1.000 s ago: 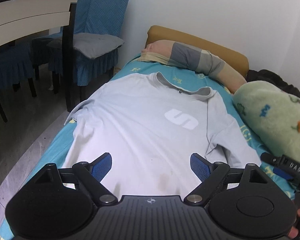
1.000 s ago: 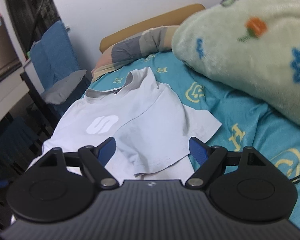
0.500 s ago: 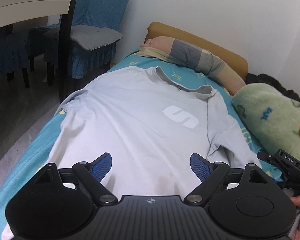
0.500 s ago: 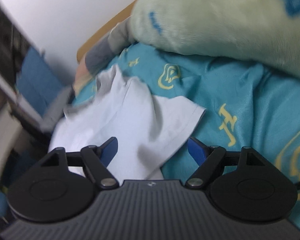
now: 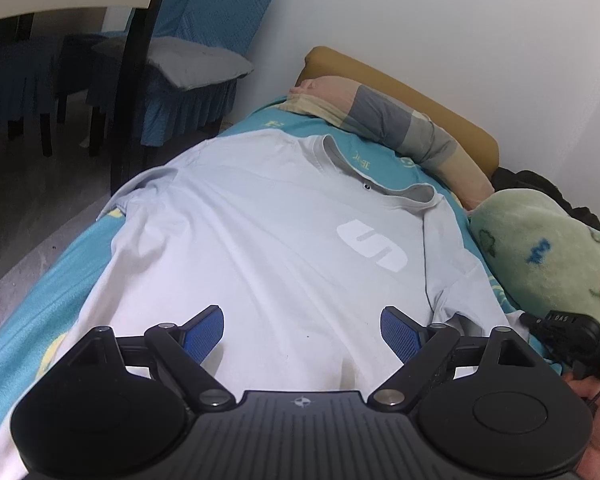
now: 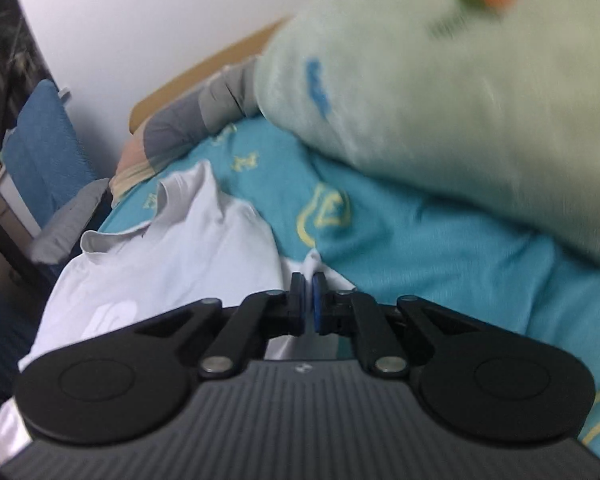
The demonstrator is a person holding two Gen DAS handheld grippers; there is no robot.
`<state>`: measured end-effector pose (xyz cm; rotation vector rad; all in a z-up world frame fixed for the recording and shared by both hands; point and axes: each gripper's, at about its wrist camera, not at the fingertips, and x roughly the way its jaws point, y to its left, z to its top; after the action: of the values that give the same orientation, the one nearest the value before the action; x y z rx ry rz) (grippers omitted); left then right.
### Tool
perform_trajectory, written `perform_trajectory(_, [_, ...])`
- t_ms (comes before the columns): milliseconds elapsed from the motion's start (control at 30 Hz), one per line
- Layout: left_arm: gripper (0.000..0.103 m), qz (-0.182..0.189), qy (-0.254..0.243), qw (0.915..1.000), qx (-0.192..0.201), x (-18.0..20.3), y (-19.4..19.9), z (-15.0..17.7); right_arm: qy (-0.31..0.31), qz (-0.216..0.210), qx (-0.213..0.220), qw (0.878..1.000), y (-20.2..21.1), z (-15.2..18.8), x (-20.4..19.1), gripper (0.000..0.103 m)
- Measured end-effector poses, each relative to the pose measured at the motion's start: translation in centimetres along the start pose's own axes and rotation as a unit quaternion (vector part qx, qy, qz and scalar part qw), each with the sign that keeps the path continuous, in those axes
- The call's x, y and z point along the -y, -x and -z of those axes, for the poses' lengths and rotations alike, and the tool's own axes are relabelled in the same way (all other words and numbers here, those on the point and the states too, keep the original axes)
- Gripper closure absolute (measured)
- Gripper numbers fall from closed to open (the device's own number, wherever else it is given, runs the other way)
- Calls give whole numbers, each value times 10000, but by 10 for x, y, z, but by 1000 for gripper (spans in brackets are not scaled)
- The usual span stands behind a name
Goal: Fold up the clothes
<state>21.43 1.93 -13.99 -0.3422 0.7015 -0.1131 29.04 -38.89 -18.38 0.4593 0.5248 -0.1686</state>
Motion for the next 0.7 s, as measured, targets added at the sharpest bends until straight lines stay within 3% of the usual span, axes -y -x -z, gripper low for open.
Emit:
perform_trajectory(233, [17,-21,-120,9999,7,6,2,7,743,614,769,9924,16,-40,-7,99])
perform_trajectory(400, [17,-150,-316,9992,181,16,9,9,1262,1173,1388,9752,20,-78,3,99])
perform_trajectory(567, [17,-306,-413,9984,252,18,9,10,1244,1361,1614,9695,21,-80,16,98])
perform_trajectory(633, [17,-321,-387,9985,218,18,8,11,1200,1273,1533,9726,24,-76,17,95])
perform_trajectory(667, [17,-328,-388,9985,214,18,8,11,1166,1227,1466,9746,26,-74,15,86])
perform_trajectory(700, [17,-333,-390,9985,210,18,9,11,1101,1155,1404,9771,29,-71,14,60])
